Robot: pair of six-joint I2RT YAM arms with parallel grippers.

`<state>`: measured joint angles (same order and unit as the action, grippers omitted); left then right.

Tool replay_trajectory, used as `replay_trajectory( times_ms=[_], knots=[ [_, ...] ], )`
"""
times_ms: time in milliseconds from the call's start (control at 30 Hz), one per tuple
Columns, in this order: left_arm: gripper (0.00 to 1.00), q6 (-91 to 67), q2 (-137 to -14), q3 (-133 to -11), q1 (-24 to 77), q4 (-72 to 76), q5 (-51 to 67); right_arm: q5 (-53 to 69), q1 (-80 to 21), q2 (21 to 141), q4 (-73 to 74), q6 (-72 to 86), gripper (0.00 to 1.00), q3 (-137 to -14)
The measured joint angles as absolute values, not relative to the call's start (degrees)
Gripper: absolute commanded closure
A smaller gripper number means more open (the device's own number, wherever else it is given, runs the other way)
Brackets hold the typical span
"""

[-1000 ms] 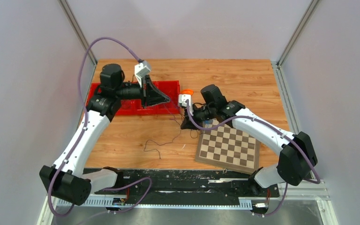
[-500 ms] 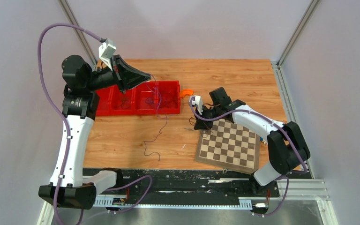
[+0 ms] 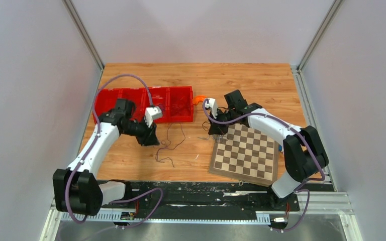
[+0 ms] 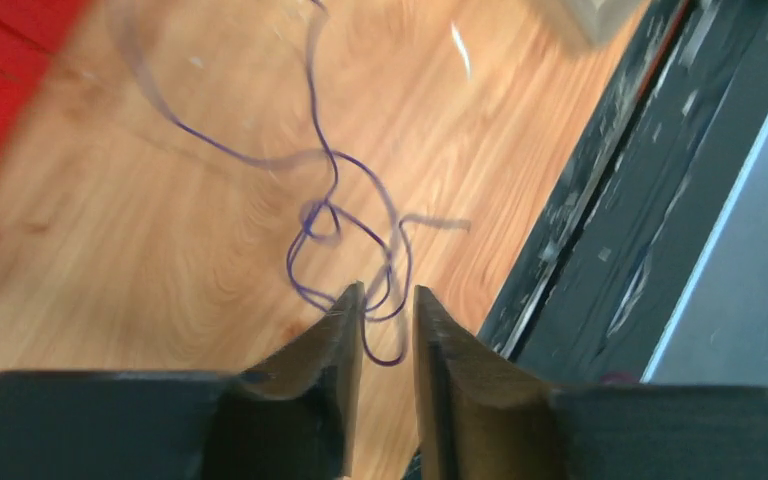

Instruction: Untangle the cables

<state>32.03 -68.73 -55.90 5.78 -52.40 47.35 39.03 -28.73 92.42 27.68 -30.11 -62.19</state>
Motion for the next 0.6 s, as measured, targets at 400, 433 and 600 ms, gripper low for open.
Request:
replay_trajectory(
  times_ms=[400, 433, 600],
  knots=[
    [0.0, 40.71, -68.73, -46.7, 10.02, -46.57, 37.82, 39.05, -28.73, 94.83, 29.76, -30.02, 0.96, -63.86],
    [0.0, 41.34, -68.73, -45.95, 10.57, -46.15, 37.36, 39.05, -28.73, 94.83, 29.8, -30.02, 0.96, -63.86],
    [0.0, 42.7, -68.66, -41.25, 15.05, -40.84, 34.0, 39.05, -28.71, 94.83, 29.82, -29.91, 0.96, -63.86]
  ],
)
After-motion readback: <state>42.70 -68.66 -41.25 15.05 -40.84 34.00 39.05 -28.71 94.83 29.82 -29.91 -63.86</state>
